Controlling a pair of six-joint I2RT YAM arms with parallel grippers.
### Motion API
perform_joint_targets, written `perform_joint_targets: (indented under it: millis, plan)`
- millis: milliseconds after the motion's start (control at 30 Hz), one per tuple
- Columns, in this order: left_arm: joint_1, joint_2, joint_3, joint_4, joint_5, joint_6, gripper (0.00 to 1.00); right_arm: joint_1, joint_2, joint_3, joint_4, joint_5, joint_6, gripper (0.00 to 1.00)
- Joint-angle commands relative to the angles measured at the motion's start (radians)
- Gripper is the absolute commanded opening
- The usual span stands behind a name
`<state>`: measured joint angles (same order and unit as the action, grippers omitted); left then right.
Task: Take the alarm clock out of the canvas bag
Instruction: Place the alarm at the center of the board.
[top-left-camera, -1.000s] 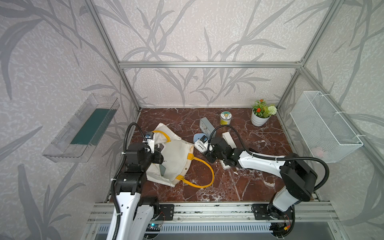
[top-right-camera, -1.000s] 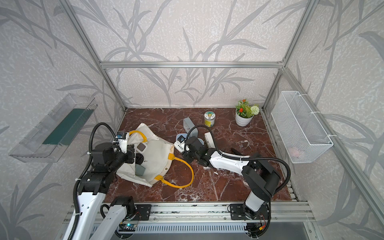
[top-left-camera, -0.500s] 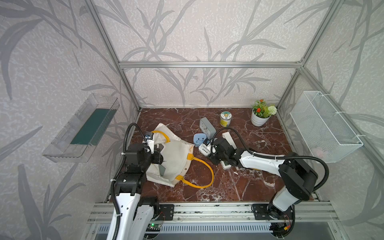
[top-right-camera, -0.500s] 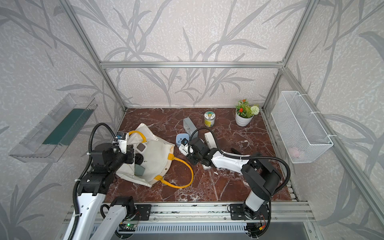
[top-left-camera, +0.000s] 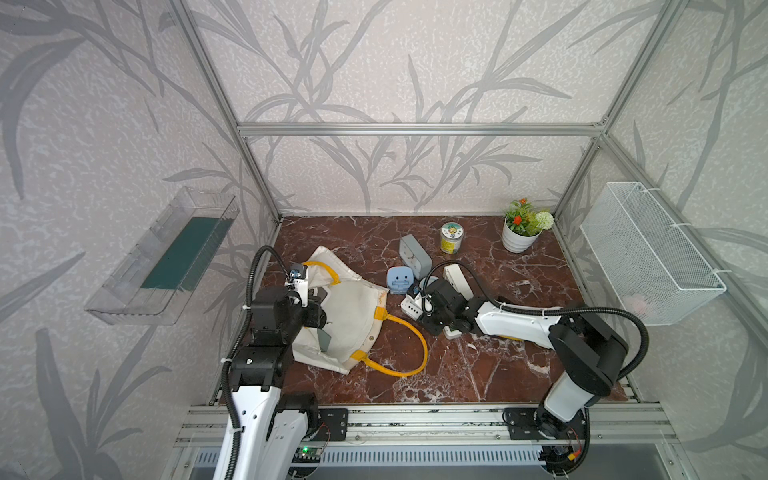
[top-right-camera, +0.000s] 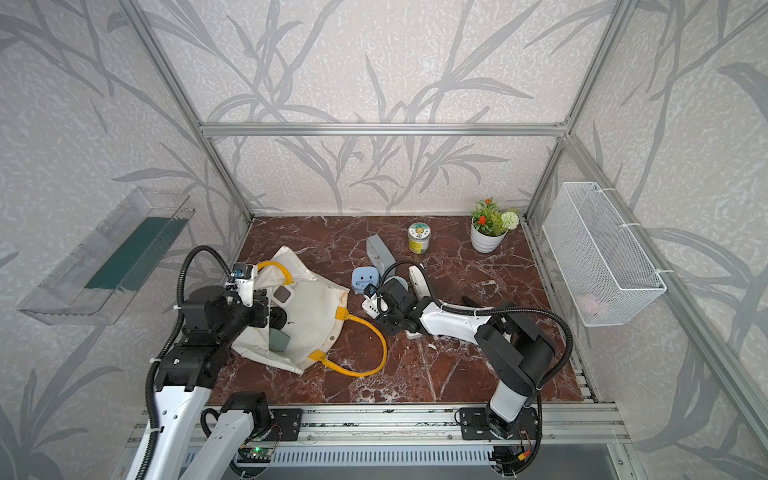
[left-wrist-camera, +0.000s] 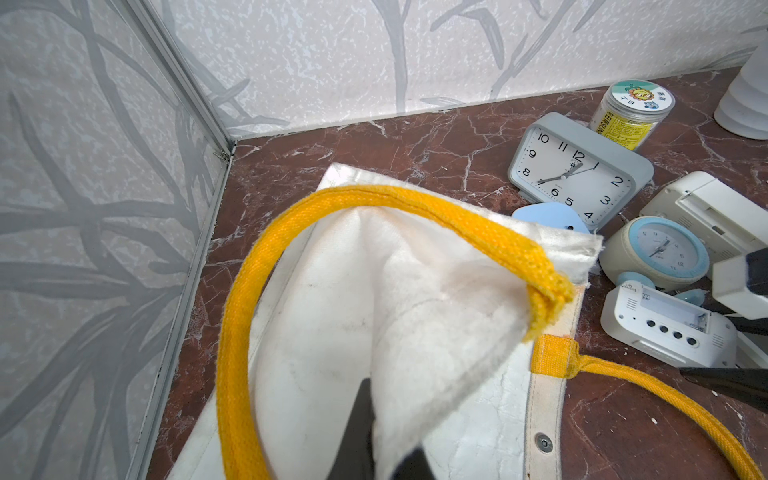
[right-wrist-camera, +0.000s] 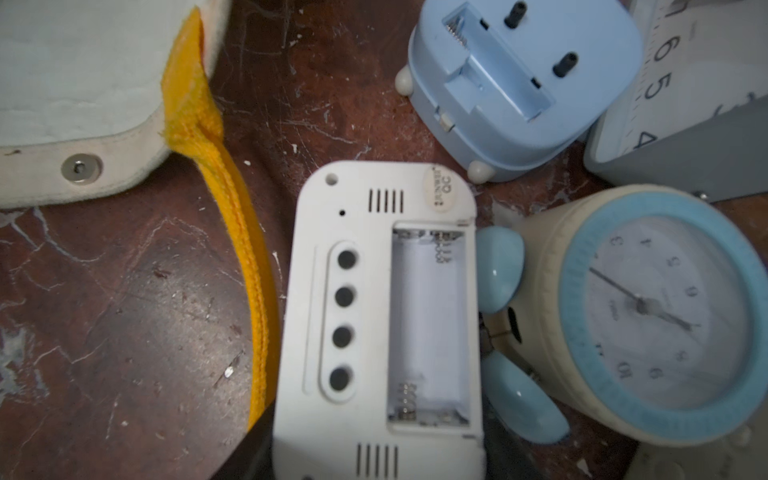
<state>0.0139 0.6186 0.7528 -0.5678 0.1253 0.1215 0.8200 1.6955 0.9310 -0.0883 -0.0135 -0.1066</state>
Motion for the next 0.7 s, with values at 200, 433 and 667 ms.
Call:
perform_joint_targets:
  millis: [200,433,667]
  plan:
    - [-0.001,0.000,0.019,-0.011,-0.004,0.011,0.00,0.002,0.057,0.023,-0.048,0.028,0.003,0.54]
    - [-0.002,-0.002,0.019,-0.010,-0.004,0.010,0.00,0.004,0.044,0.025,-0.045,0.039,0.014,0.65]
    - [-0.001,-0.003,0.021,-0.009,0.003,0.007,0.00,0.009,0.017,0.020,-0.039,0.050,0.020,0.71]
